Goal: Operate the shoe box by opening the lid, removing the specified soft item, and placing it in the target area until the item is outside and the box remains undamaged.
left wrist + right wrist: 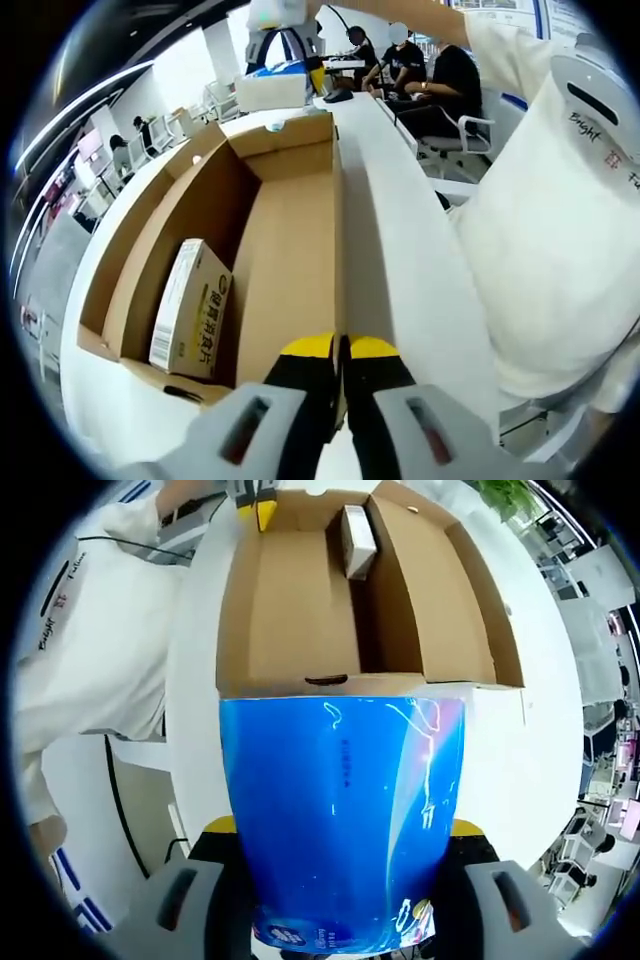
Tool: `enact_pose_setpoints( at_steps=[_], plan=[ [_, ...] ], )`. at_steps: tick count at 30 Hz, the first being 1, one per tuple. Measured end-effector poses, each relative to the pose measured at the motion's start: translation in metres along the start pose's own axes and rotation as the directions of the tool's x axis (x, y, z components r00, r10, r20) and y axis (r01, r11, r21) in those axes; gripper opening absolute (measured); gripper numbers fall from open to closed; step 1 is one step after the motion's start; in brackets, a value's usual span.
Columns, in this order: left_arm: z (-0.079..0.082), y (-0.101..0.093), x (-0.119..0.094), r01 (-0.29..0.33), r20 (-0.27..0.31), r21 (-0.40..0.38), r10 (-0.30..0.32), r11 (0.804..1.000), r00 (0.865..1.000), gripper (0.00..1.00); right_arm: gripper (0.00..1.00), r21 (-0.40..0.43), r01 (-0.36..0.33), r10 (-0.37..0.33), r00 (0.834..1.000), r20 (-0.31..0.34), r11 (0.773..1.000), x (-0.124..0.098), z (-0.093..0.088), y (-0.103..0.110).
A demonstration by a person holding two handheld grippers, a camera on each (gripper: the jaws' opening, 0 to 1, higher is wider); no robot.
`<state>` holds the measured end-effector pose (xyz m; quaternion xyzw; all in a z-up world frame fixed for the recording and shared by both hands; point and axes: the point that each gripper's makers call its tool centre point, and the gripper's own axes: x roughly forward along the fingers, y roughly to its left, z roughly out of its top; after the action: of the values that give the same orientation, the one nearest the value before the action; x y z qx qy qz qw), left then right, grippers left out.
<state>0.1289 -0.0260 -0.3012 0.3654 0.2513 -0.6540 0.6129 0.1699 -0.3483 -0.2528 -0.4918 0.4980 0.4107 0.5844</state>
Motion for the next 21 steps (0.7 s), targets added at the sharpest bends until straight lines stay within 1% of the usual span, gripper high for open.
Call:
enact_pose_setpoints(
  at_steps=[3, 8, 10, 13, 19, 21],
  plan=[
    [0.0, -0.001, 0.0, 0.001, 0.0, 0.0, -0.001, 1.0, 1.0, 0.01, 0.7, -0.005, -0.003, 0.003, 1.0, -0.011, 1.0, 0.005, -0.003, 0.002],
    [0.0, -0.001, 0.0, 0.0, 0.0, 0.0, 0.0, 1.0, 1.0, 0.02, 0.7, 0.002, -0.004, 0.004, 1.0, 0.0, 1.0, 0.009, -0.003, 0.001],
    [0.0, -0.001, 0.0, 0.001, 0.0, -0.001, -0.001, 1.0, 1.0, 0.02, 0.7, 0.01, -0.013, 0.013, 1.0, -0.013, 1.0, 0.012, -0.006, 0.002],
    [0.0, 0.0, 0.001, 0.004, -0.001, -0.002, -0.004, 1.0, 1.0, 0.01, 0.71, 0.0, -0.023, 0.023, 0.999, -0.025, 1.0, 0.018, -0.008, 0.004],
    [0.0, 0.0, 0.001, 0.004, -0.001, -0.003, -0.004, 1.0, 1.0, 0.01, 0.71, 0.008, -0.024, 0.024, 1.0, -0.01, 1.0, 0.025, -0.008, 0.002],
    [0.0, 0.001, 0.001, 0.004, -0.002, -0.003, -0.004, 1.0, 1.0, 0.01, 0.72, -0.011, -0.021, 0.021, 1.0, -0.013, 1.0, 0.026, -0.01, 0.002]
  ],
)
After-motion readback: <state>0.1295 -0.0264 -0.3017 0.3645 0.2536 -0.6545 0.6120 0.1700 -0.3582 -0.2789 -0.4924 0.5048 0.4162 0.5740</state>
